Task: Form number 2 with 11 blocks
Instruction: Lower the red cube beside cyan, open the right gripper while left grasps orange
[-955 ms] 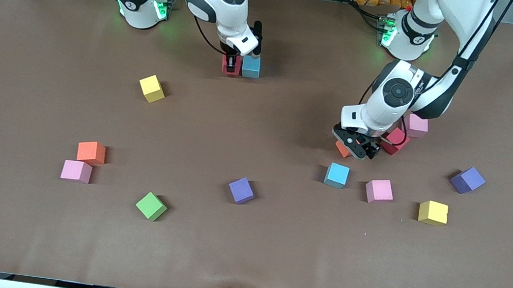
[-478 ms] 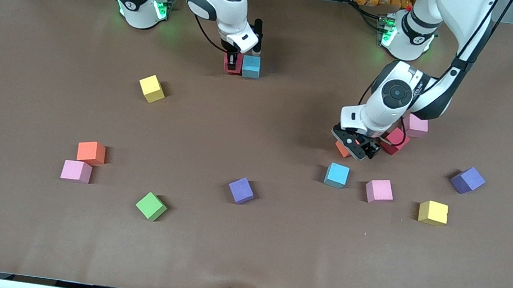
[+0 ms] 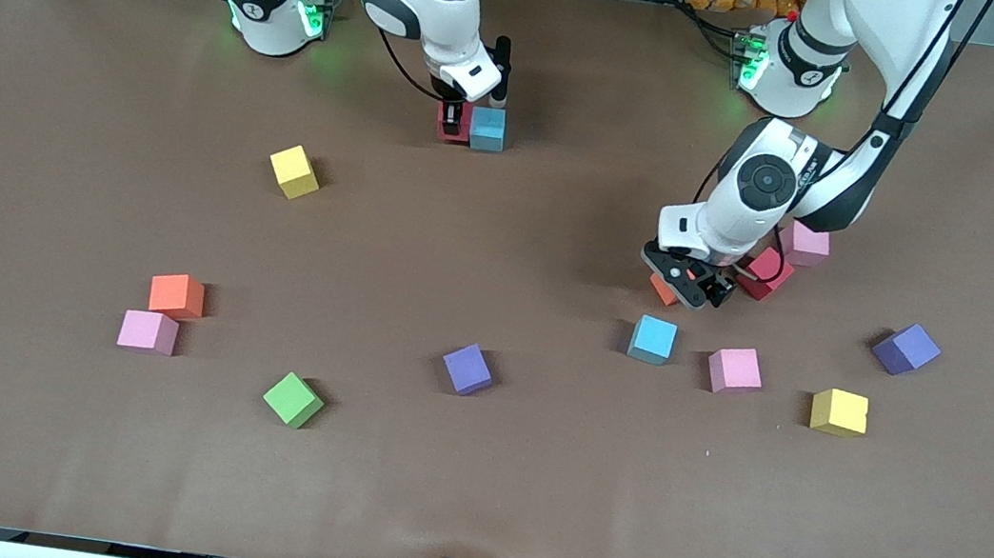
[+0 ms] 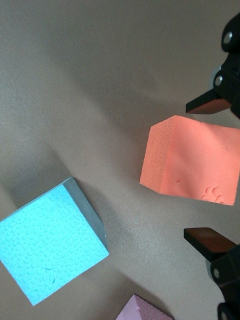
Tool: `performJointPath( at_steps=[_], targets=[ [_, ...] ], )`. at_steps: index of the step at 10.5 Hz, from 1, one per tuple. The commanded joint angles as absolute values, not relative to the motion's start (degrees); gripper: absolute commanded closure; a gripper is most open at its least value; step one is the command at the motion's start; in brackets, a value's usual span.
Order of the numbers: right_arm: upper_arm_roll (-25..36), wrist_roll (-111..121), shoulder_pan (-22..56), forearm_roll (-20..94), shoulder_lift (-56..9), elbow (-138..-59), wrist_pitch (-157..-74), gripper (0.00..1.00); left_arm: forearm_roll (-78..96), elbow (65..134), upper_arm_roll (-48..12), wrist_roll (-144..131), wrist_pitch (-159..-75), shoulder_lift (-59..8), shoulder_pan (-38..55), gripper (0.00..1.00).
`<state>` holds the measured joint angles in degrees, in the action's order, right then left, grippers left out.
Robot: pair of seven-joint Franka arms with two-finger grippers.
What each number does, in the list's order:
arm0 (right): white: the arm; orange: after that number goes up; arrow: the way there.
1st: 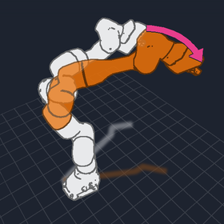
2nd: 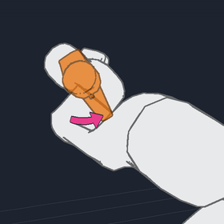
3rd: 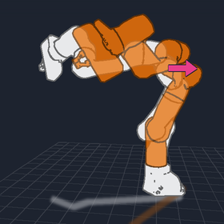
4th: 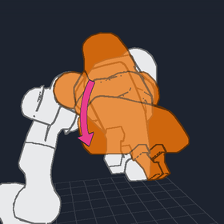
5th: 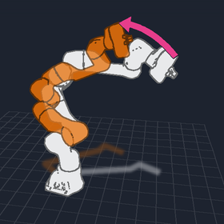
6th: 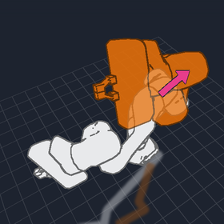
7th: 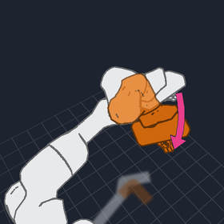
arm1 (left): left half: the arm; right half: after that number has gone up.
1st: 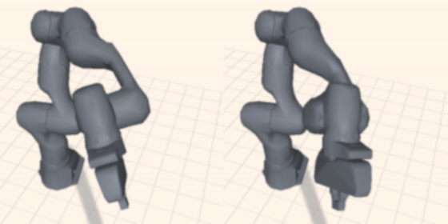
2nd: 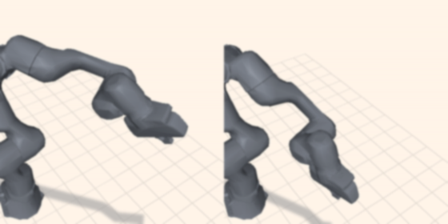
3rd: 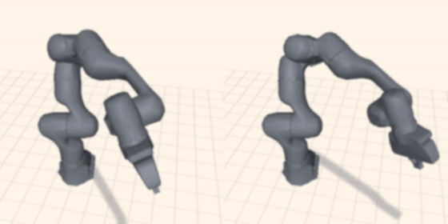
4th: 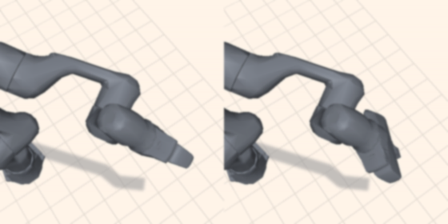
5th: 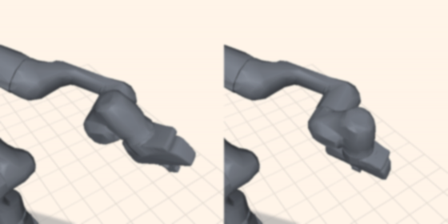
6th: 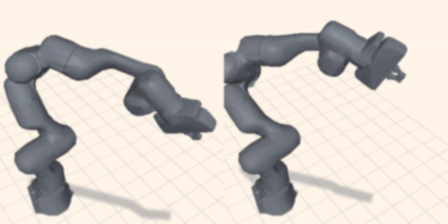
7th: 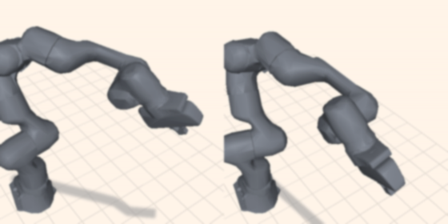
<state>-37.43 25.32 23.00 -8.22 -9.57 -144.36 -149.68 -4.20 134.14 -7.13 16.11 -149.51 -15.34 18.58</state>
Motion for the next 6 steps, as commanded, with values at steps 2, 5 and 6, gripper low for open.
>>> performJointPath(
  at_steps=[2,5,6],
  targets=[
    [-35.8,24.0,24.5,-9.0,-10.8,-145.5,-152.7,0.83,-3.3,133.8,-6.7,17.5,-150.4,-15.9,19.1,0.00],
    [-35.8,24.0,24.6,-9.1,-11.7,-145.4,-153.0,0.82,-3.3,133.8,-6.7,17.5,-150.4,-16.1,19.1,0.00],
    [-35.7,23.9,24.6,-9.1,-11.9,-145.3,-153.0,0.81,-3.3,133.8,-6.7,17.5,-150.4,-16.1,19.2,0.00]
  ],
)
